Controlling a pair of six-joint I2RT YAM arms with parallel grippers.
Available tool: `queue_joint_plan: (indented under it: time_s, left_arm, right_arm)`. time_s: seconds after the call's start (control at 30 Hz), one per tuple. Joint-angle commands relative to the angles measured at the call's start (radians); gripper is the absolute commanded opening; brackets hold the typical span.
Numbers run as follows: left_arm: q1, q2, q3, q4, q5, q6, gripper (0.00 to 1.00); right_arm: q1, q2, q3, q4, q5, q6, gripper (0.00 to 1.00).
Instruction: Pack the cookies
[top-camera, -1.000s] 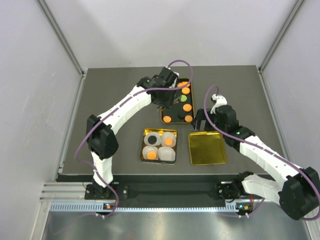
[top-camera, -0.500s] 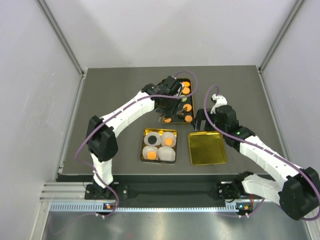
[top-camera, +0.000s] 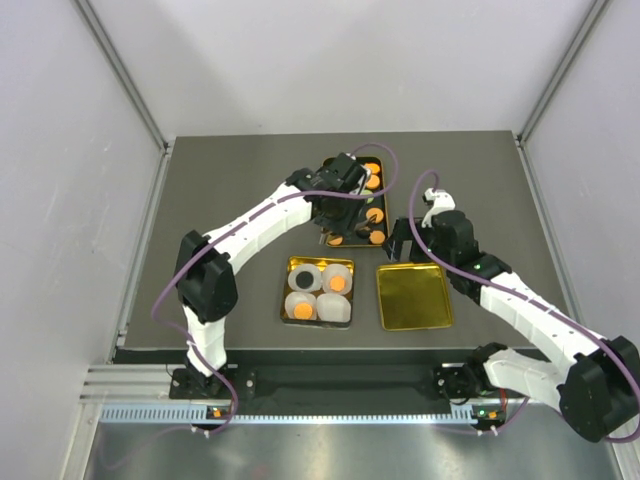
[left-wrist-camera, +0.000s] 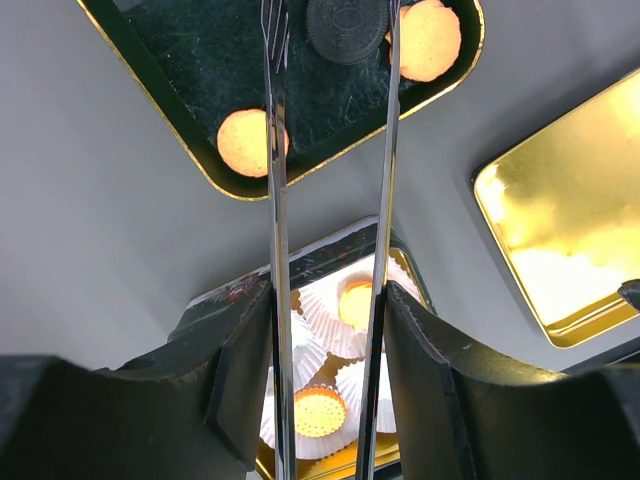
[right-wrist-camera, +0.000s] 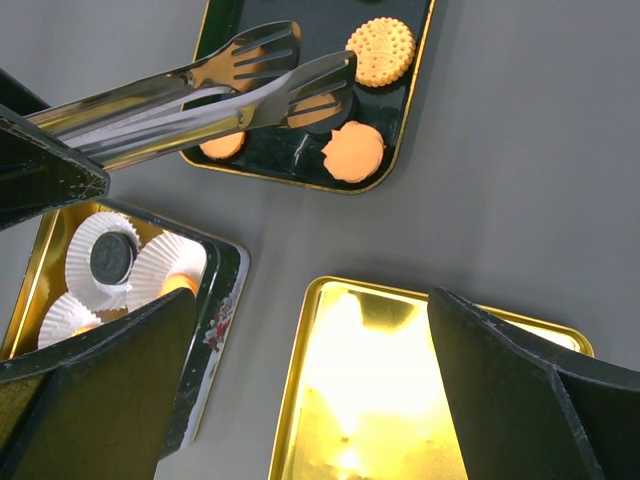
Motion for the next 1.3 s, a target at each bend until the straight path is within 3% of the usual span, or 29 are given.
queue_joint_plan:
  time_s: [0.0,0.33,0.73,1.27]
  left_arm:
    - [-0.008,0.01,0.026,0.051,-0.003,0.015,0.51]
    - [-0.013,0.035,0.045,0.045,-0.02,0.02,0.51]
    - [-0.011,0.018,0.046,-0.025,-0.168,0.024,0.51]
    - [-0.013,0.015,0.043,-0.039,-0.106,0.021,0.49]
  right_arm:
    - [-0.004,-0.027,0.036,0.023,0.005,-0.014,1.0]
    - [-0.003,-0.028,0.038,0.021,0.005,-0.014,1.0]
    - [-0.003,-0.027,0.038,0.02,0.005,-0.014,1.0]
    - [-0.003,-0.025,0.038,0.021,0.005,-0.012,1.0]
